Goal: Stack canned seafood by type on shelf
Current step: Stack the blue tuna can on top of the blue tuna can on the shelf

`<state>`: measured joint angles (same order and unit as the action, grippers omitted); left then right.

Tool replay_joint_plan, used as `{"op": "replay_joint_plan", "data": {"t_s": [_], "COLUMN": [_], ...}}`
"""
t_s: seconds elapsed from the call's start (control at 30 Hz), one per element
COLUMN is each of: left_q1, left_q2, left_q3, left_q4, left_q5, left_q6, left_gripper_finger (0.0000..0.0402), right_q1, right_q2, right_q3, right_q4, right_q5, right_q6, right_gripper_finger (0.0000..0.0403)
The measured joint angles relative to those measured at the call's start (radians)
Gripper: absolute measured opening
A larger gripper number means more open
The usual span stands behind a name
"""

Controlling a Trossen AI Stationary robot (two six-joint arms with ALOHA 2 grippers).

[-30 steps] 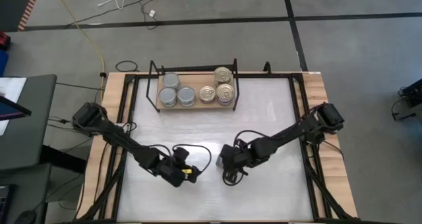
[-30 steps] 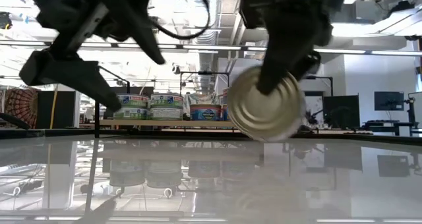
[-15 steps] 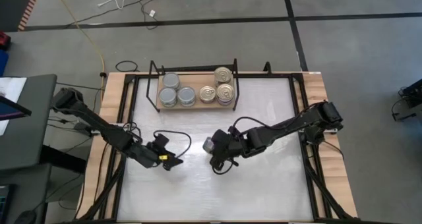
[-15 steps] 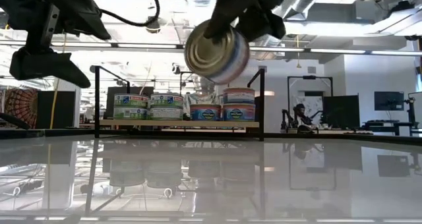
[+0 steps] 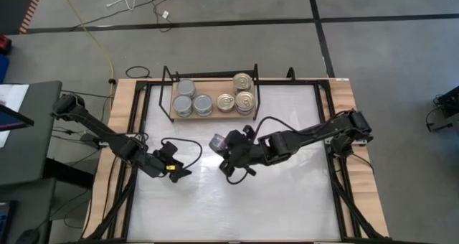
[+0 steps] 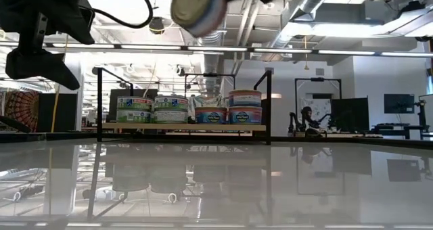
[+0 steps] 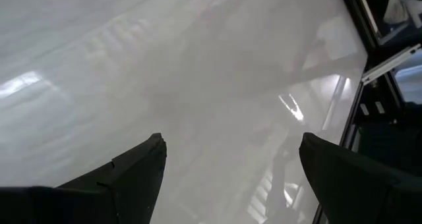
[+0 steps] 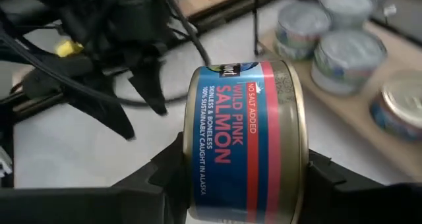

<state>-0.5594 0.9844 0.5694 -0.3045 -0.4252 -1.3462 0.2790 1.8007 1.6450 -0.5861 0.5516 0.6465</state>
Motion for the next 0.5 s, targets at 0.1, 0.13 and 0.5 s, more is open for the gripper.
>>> {"op": "replay_joint_plan", "data": {"t_s": [0.1,0.13,0.5], "left_q1": [0.001,0.003,0.008], "left_q2": [0.0,0.0,0.001], "left_q3": [0.0,0.0,0.0], "left_q4": [0.0,0.001,0.002], "left_q5": [0.001,0.001,0.0], "left_q6": [0.016,0.018,0.026], "left_gripper_finger": [0.0333,0.0333,0.0333], "right_q1": [0.0,0.0,-0.043], "right_q2": [0.057,0.09,0.446], "right_q3": [0.101,0.146,0.715], "right_q4": [-0.01,-0.021,-0.402], "right_q5": [0.006,0.008,0.212], "right_q6": [-0.07,-0.103,-0.458], "right_gripper_finger": [0.0209,0.0209,0.0209]}}
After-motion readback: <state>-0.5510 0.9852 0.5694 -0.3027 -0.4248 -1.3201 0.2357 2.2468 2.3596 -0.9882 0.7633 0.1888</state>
